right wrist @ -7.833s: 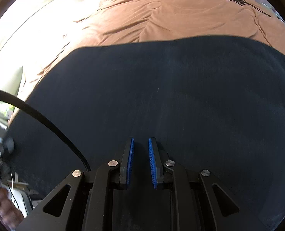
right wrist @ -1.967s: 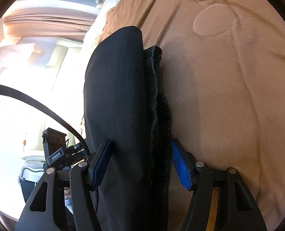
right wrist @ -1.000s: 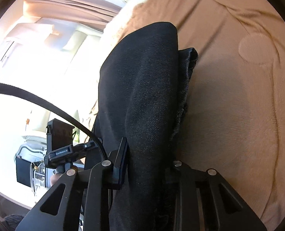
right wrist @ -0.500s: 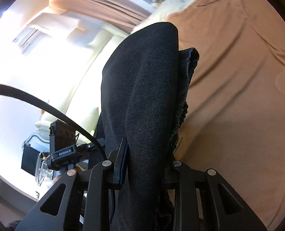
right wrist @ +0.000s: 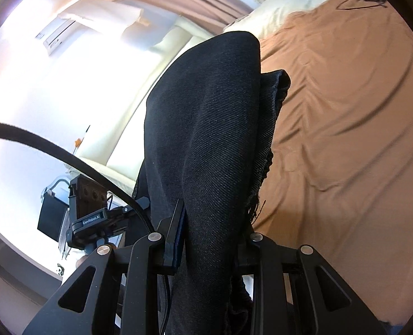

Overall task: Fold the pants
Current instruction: 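Lift the folded jeans stack with both tools and carry it toward the headboard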

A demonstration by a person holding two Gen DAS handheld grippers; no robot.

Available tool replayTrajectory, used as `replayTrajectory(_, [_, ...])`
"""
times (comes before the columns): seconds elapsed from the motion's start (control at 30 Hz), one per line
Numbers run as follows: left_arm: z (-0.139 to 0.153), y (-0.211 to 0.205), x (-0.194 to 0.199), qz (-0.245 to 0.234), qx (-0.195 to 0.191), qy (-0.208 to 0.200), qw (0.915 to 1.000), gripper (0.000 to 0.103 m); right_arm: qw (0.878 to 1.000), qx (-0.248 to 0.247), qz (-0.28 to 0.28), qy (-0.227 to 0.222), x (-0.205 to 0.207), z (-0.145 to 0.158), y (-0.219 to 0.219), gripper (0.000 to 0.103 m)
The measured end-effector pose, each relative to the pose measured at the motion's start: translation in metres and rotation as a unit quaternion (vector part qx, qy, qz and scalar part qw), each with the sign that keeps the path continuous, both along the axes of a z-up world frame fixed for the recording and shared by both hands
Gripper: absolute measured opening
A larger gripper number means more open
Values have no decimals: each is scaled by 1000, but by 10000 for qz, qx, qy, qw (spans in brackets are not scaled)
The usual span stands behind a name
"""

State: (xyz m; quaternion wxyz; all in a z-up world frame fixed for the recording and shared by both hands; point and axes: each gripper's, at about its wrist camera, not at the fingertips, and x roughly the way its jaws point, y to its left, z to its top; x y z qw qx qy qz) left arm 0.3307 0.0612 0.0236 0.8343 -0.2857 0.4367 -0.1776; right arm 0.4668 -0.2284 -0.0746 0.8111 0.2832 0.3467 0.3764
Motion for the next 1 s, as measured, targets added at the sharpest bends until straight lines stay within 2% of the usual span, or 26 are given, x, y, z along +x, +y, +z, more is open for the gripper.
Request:
replayTrajectory(0.3, [18,79,-33,366,33,-353,9987,29,9992,-121,364,-101,19,4,62,24])
replayTrajectory(0.4, [13,101,-40,517,-68,-428,9977,29,9988,-223,420,-151,26,7,71,24])
replayTrajectory(0.53, [8,124,-51,765,-209,-525,9955,29,9978,-306,554,-206,40,13,130,24])
replayTrajectory(0.6, [3,138,-56,851,-425,-572,9938,29,9972,-354,614,-253,44,14,144,24])
replayTrajectory(1.0, [-19,227,-58,1397,-481,-532,9876,29,9929,-545,1049,-151,91,0,246,24])
